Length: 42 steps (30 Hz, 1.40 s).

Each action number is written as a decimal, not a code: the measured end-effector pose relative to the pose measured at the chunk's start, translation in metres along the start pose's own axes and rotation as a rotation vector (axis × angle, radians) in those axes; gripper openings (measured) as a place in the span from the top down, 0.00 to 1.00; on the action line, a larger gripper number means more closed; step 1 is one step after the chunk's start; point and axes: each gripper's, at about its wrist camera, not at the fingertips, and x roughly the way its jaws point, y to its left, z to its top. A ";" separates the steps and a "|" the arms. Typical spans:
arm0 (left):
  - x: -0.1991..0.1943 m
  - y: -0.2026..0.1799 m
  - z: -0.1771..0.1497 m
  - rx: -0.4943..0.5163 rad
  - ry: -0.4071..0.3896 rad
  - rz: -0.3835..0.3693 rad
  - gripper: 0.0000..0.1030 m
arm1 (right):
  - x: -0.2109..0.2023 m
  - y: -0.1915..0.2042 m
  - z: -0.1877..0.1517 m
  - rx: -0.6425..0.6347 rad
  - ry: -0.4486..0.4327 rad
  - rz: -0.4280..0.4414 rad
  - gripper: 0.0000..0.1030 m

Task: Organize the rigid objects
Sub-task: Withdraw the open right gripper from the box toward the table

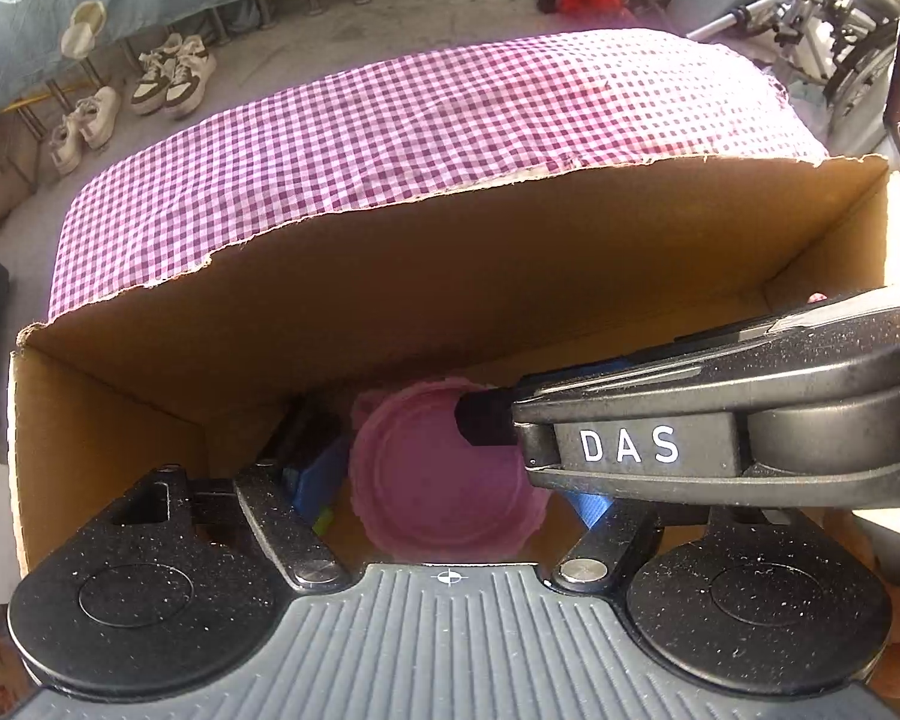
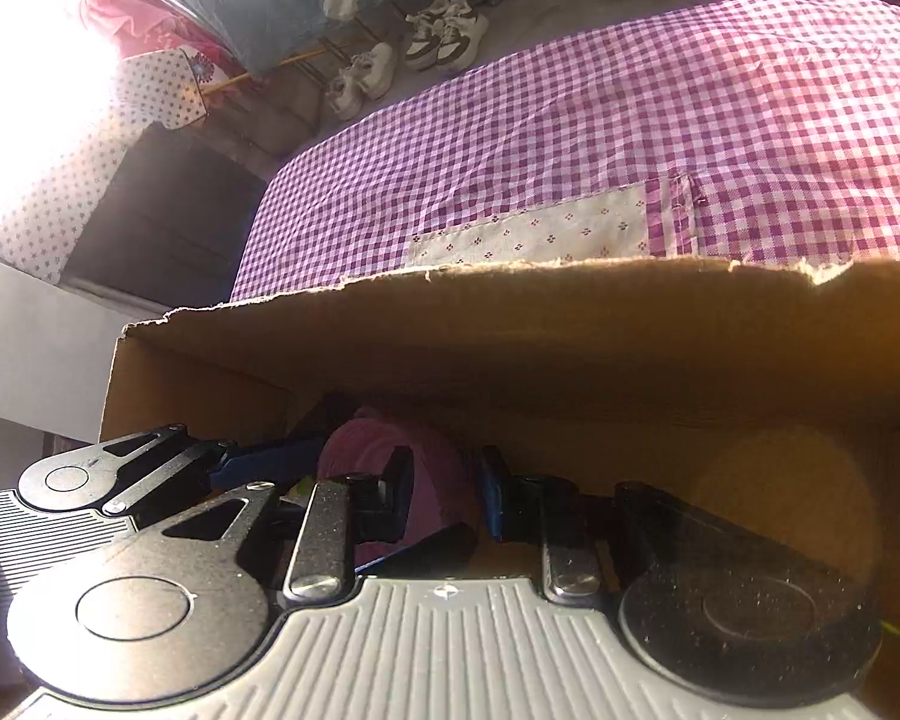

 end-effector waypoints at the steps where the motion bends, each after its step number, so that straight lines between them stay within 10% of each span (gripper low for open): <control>1: -0.002 -0.001 0.000 0.000 -0.008 -0.001 0.23 | -0.003 -0.002 -0.001 0.009 -0.007 0.012 0.74; 10: -0.063 -0.004 -0.015 0.009 -0.124 -0.045 0.19 | -0.081 0.012 -0.026 0.008 -0.156 0.143 0.74; 28: -0.229 -0.013 -0.119 -0.019 -0.524 -0.217 0.02 | -0.262 0.071 -0.193 -0.146 -0.603 0.472 0.47; 42: -0.175 -0.031 -0.224 -0.199 -0.471 -0.269 0.01 | -0.237 0.042 -0.315 -0.091 -0.643 0.192 0.29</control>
